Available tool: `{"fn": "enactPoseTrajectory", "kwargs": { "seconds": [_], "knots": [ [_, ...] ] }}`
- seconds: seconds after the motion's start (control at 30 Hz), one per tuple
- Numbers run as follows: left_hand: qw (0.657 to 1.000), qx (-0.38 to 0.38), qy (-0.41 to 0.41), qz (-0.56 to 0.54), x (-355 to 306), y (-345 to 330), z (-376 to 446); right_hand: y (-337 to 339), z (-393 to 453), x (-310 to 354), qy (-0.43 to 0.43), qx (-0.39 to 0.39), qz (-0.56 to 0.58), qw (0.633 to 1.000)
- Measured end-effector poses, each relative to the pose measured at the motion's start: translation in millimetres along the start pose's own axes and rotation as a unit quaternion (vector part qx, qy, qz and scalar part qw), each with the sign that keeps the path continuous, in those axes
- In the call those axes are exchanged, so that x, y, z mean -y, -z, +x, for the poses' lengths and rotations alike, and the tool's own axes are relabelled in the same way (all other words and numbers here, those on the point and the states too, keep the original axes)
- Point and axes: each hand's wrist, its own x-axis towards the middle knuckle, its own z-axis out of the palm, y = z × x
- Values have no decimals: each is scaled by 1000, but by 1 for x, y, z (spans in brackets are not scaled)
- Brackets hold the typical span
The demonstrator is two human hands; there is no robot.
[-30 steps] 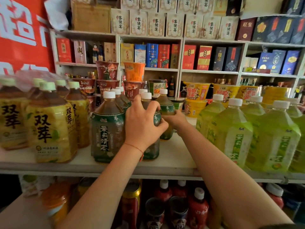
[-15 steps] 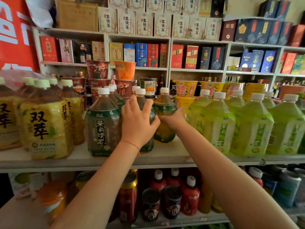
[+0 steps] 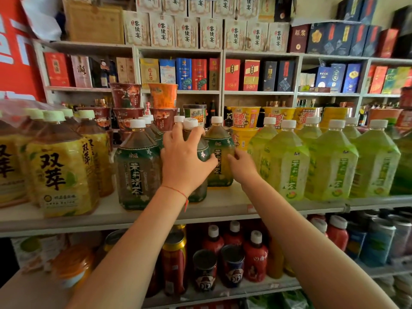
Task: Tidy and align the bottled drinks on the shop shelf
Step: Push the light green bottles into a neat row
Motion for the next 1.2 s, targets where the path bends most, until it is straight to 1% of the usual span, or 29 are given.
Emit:
{"fn": "enactPoseTrajectory", "kwargs": {
  "seconds": [0.07,0.1,0.17,0.2,0.23,0.27,0.33,0.37,0.4,0.43,0.47,0.5,0.57,0.7,0.83,0.9,0.97,1.0,1.03,1.07,1.13,1.2],
  "knots": [
    [1000,8,-2,4,1,0,-5,-1,-9,1,-2,-35,-1,999],
    [1000,14,-4,6,1,0,-7,-2,-14,2,12,-57,-10,998],
    [999,25,-6,27,0,1,-11,-6,-27,3,76,-101,-30,991],
    [999,29,-3,42,1,2,-12,-7,-34,5,113,-106,-29,988],
    [998,31,2,51,2,3,-12,-8,-40,7,140,-92,-17,986],
    [998,33,7,52,2,4,-13,-9,-46,8,149,-50,5,988],
    [999,31,11,30,2,6,-14,-8,-58,12,121,90,52,987],
    [999,29,11,13,2,6,-15,-7,-61,13,106,159,51,980],
    [1000,26,12,-3,1,7,-17,-6,-63,12,99,210,35,972],
    [1000,24,11,-16,1,7,-19,-6,-63,10,96,238,19,966],
    [999,22,7,-27,2,7,-20,-7,-61,8,98,244,11,965],
    [999,18,-1,-38,3,7,-22,-8,-59,7,102,231,20,967],
    [998,13,-11,-69,3,9,-26,-13,-54,3,108,174,45,978],
    [984,37,66,-162,-1,8,-44,-13,-52,-1,98,105,55,988],
    [979,61,86,-174,-11,0,-61,-10,-58,-9,100,6,85,991],
    [976,58,84,-190,-15,-5,-61,-10,-61,-6,72,-37,119,990],
    [969,63,101,-218,-16,-8,-57,-6,-62,1,34,-62,156,985],
    [959,70,124,-244,-14,-11,-52,-4,-61,5,15,-61,171,983],
    [943,80,158,-283,-12,-14,-45,-2,-61,7,-5,-58,182,982],
    [918,95,200,-329,-10,-17,-38,-1,-59,8,-26,-55,189,980],
    [858,122,289,-406,-8,-23,-23,-1,-57,10,-63,-51,196,977],
    [795,128,365,-467,-14,-28,-12,-2,-54,12,-87,-51,201,974]
  ]
}}
